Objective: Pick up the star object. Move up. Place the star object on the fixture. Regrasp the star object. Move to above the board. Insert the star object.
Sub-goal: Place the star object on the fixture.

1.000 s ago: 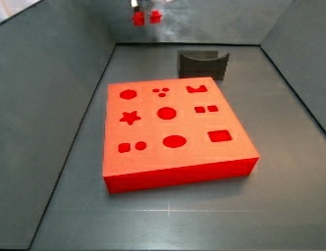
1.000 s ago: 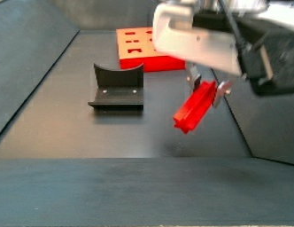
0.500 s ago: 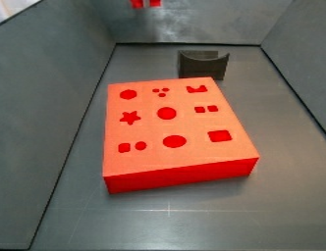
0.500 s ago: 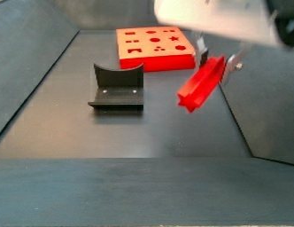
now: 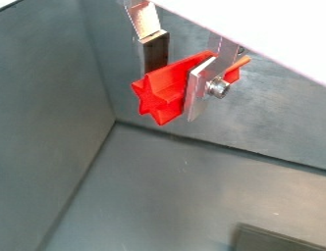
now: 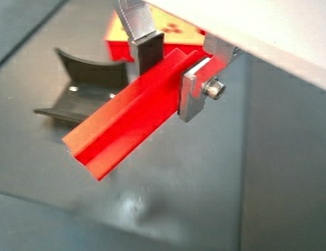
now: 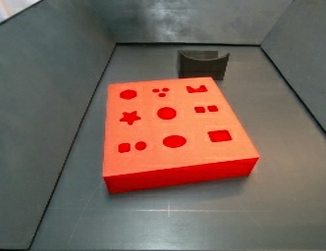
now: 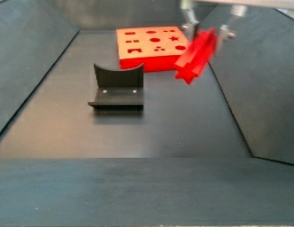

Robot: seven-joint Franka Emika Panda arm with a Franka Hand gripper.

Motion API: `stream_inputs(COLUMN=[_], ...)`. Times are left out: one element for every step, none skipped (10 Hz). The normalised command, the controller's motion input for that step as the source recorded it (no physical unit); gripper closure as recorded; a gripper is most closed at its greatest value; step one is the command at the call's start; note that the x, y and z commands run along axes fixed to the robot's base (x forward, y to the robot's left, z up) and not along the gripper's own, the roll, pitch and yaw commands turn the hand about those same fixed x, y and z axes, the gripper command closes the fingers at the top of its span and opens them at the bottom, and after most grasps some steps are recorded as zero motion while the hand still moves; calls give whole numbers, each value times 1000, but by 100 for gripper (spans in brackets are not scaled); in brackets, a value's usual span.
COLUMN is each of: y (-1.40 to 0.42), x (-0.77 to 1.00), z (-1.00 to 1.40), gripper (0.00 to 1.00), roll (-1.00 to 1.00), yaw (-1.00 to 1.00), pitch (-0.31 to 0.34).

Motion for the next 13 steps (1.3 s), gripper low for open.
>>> stream_inputs(y=[-502, -454, -418, -367, -330, -283, -262, -218, -193, -160, -145, -114, -413], x=[1000, 1000, 1000, 1000, 1000, 1000, 1000, 1000, 1000, 1000, 1000, 1000, 1000], z=[-8, -10, -7, -5, -6, -3, -2, -2, -3, 3, 2, 0, 50], gripper=[100, 100, 100, 100, 100, 100, 100, 100, 100, 100, 100, 100, 100], roll=[-138, -165, -179, -204, -223, -173, -154, -121, -105, -94, -93, -92, -1000], yaw=[1000, 1000, 1000, 1000, 967, 628, 477, 265, 171, 100, 80, 51, -23], pitch=[68, 90, 109, 145, 175, 169, 167, 153, 150, 151, 149, 147, -77])
